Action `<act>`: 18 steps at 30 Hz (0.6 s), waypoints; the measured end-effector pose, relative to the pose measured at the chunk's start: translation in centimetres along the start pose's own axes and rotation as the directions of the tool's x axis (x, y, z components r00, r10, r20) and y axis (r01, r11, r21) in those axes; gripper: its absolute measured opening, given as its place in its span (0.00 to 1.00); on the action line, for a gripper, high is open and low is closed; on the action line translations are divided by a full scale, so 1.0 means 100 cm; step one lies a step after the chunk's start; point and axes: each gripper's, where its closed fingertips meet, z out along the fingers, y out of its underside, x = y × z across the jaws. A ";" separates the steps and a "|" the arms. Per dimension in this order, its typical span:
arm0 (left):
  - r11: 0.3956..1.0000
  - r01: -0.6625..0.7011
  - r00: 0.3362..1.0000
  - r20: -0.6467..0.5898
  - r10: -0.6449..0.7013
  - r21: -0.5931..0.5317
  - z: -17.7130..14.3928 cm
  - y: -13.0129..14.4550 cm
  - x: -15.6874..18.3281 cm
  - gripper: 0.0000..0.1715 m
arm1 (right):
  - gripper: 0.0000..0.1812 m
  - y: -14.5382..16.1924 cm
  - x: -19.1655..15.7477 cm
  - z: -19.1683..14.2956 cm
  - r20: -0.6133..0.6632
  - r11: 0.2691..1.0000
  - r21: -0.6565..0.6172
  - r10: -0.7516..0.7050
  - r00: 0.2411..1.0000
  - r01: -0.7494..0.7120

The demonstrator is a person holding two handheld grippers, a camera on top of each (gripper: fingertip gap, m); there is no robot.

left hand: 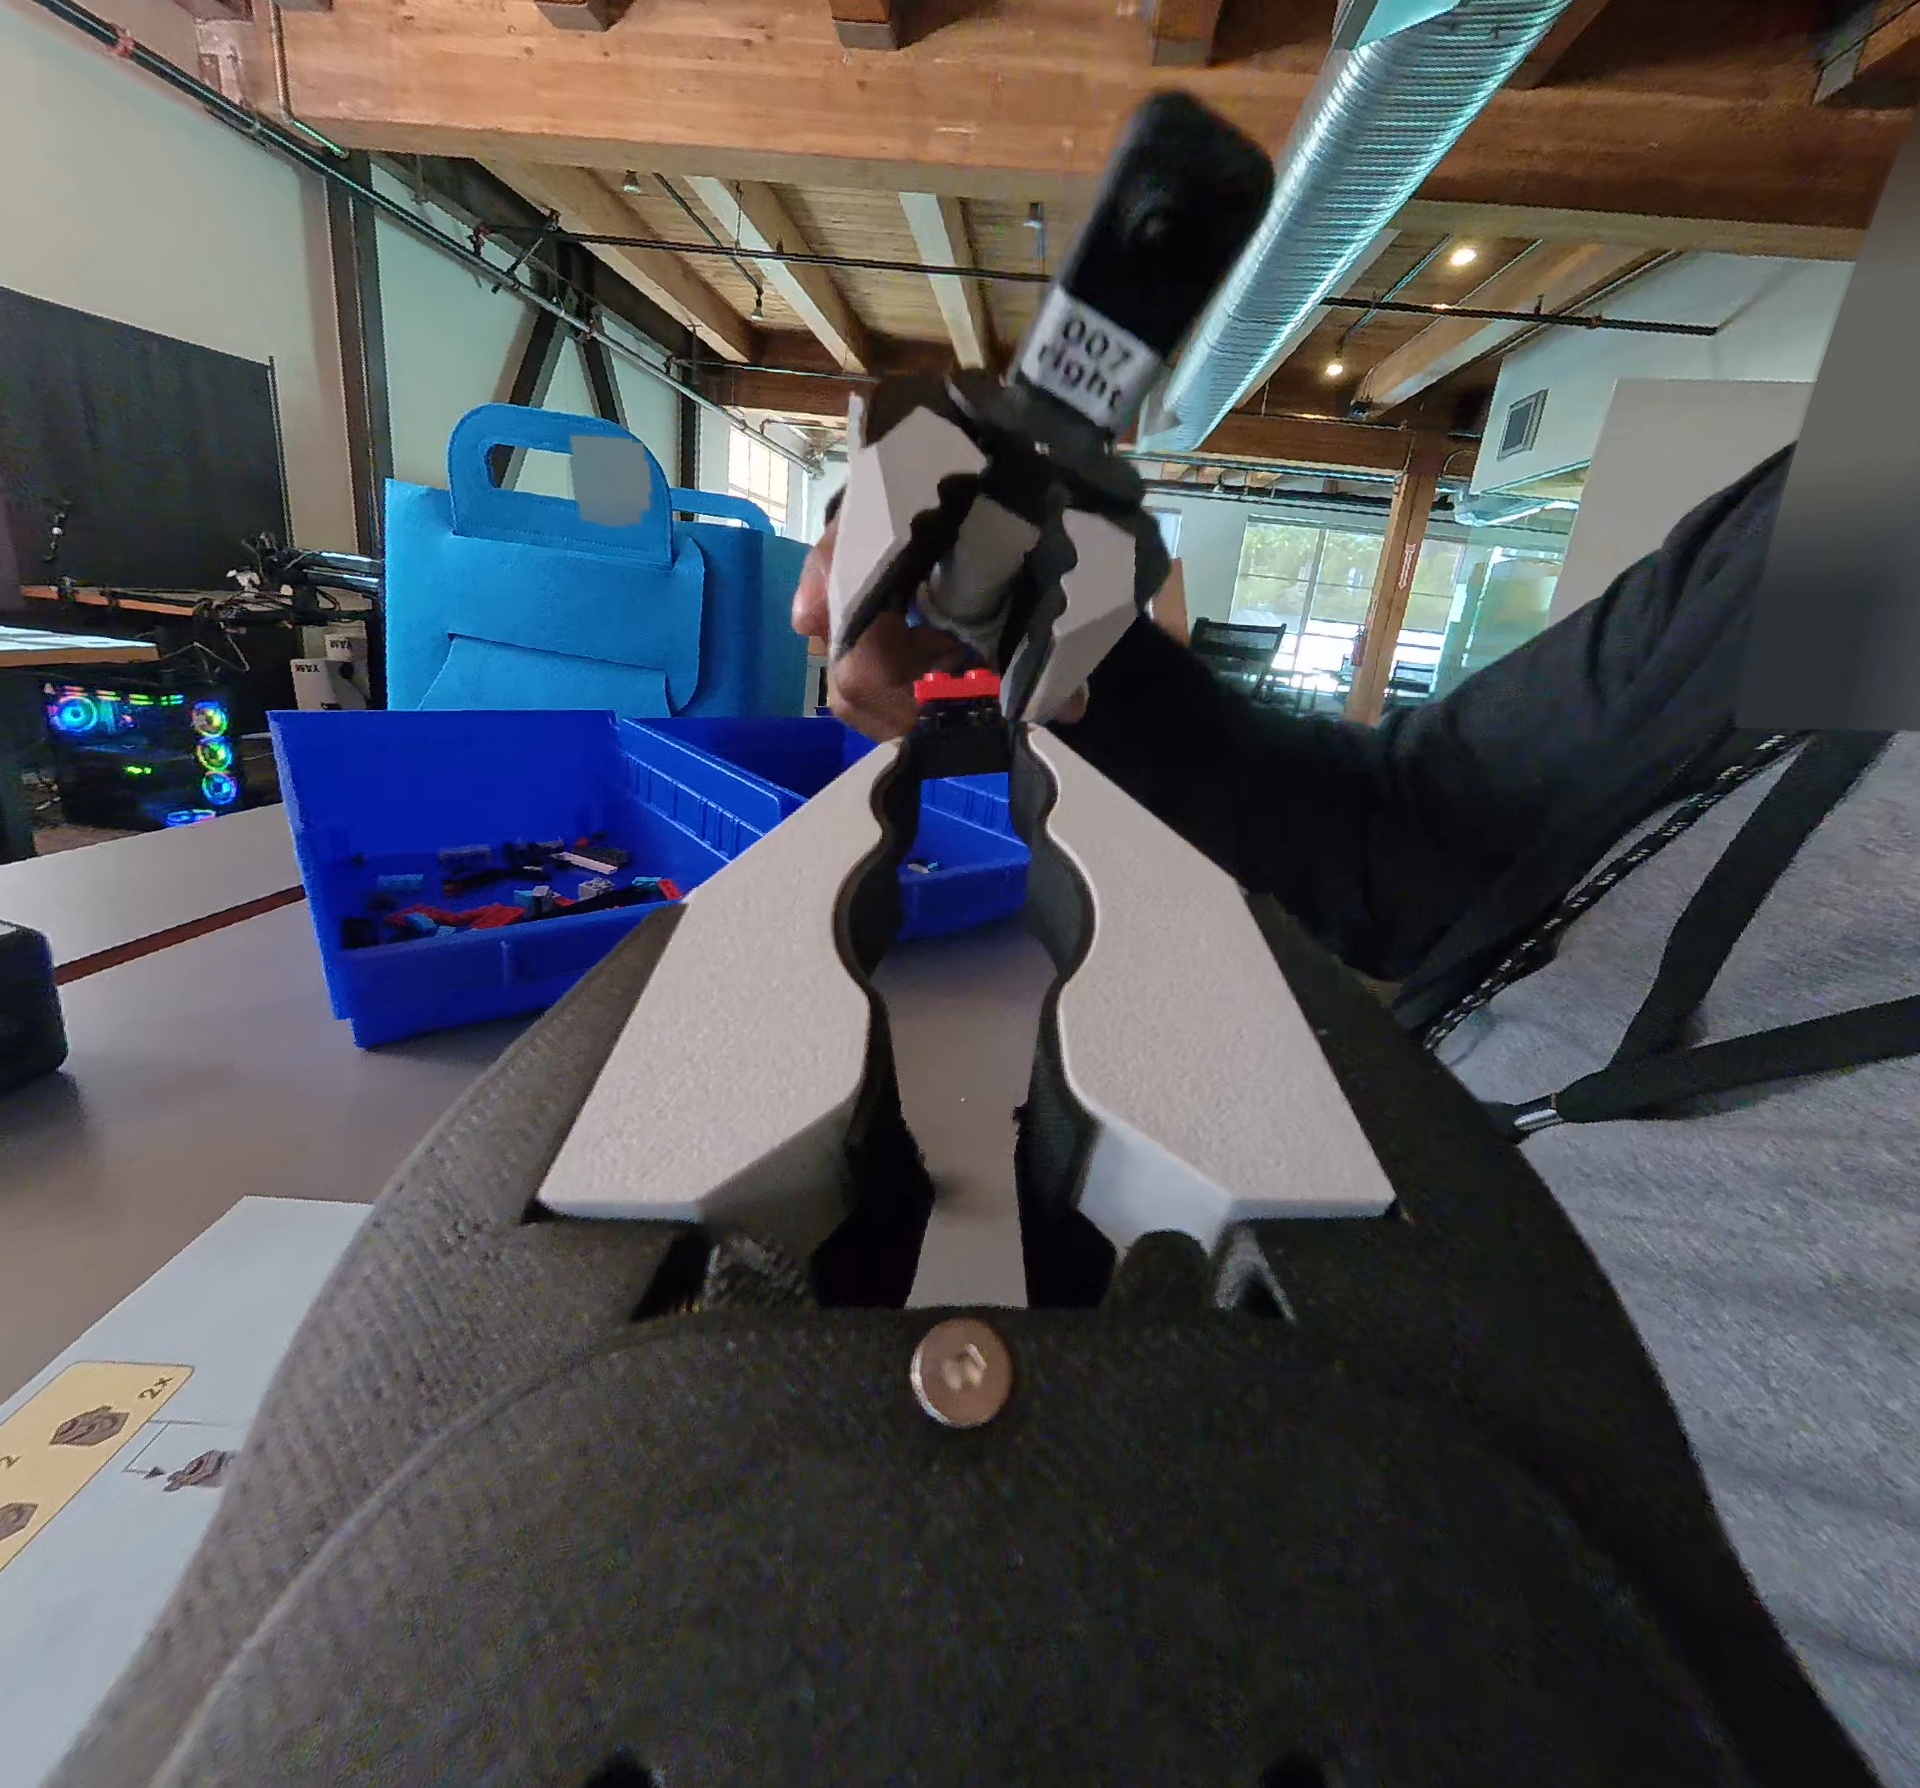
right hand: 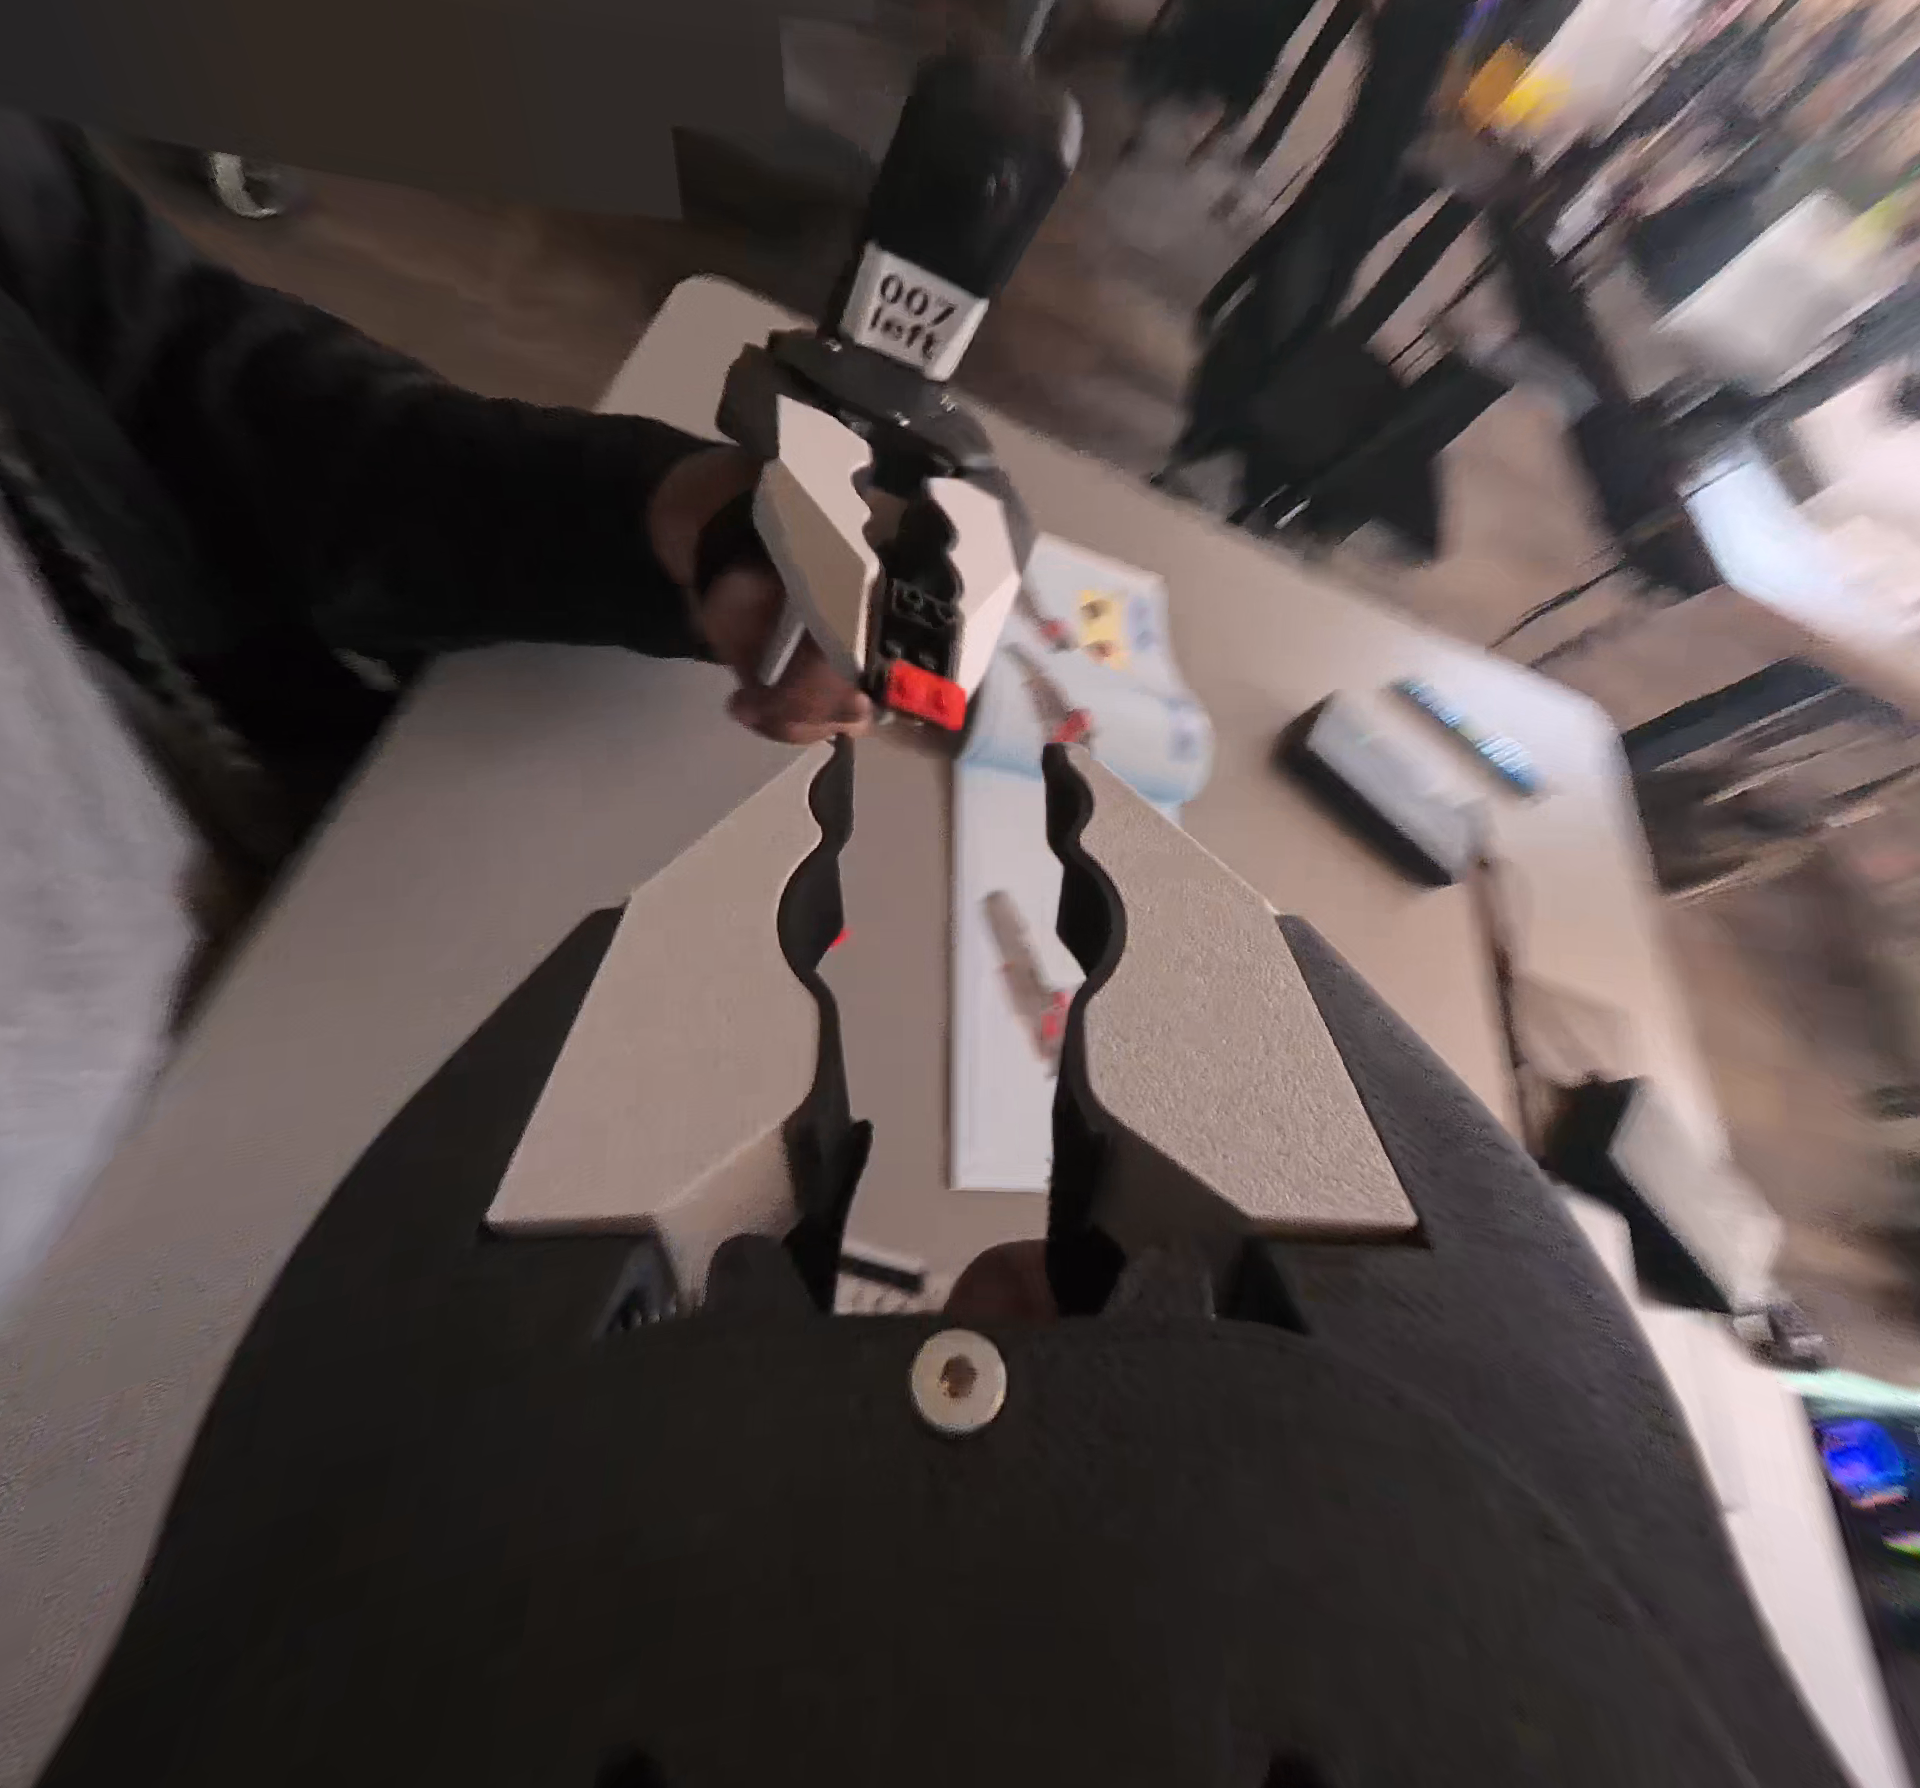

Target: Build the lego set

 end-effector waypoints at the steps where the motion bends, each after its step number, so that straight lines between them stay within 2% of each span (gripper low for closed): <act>1: 1.000 0.004 1.000 -0.004 -0.004 0.004 0.000 0.000 0.000 0.10 | 0.21 0.001 0.001 -0.002 -0.045 0.999 0.031 -0.043 0.998 0.044; 4: 1.000 0.008 1.000 -0.007 -0.008 0.003 0.001 0.000 0.001 0.10 | 0.22 0.000 -0.001 -0.006 -0.172 0.973 0.076 -0.203 0.964 0.219; 6: 1.000 0.010 1.000 -0.009 -0.010 0.000 0.002 0.001 0.001 0.10 | 0.23 -0.005 -0.007 -0.006 -0.215 0.945 0.091 -0.290 0.933 0.314; 9: 1.000 0.014 1.000 -0.013 -0.014 0.001 0.003 0.002 0.002 0.10 | 0.23 -0.006 -0.007 -0.004 -0.277 0.901 0.022 -0.411 0.869 0.433; 14: 1.000 0.019 1.000 -0.019 -0.019 0.000 0.004 0.002 0.003 0.10 | 0.23 -0.004 -0.010 0.007 -0.293 0.831 -0.079 -0.548 0.784 0.551; 18: 1.000 0.019 1.000 -0.018 -0.019 0.004 0.003 0.001 0.003 0.10 | 0.22 -0.008 -0.009 0.009 -0.313 0.800 -0.097 -0.589 0.745 0.592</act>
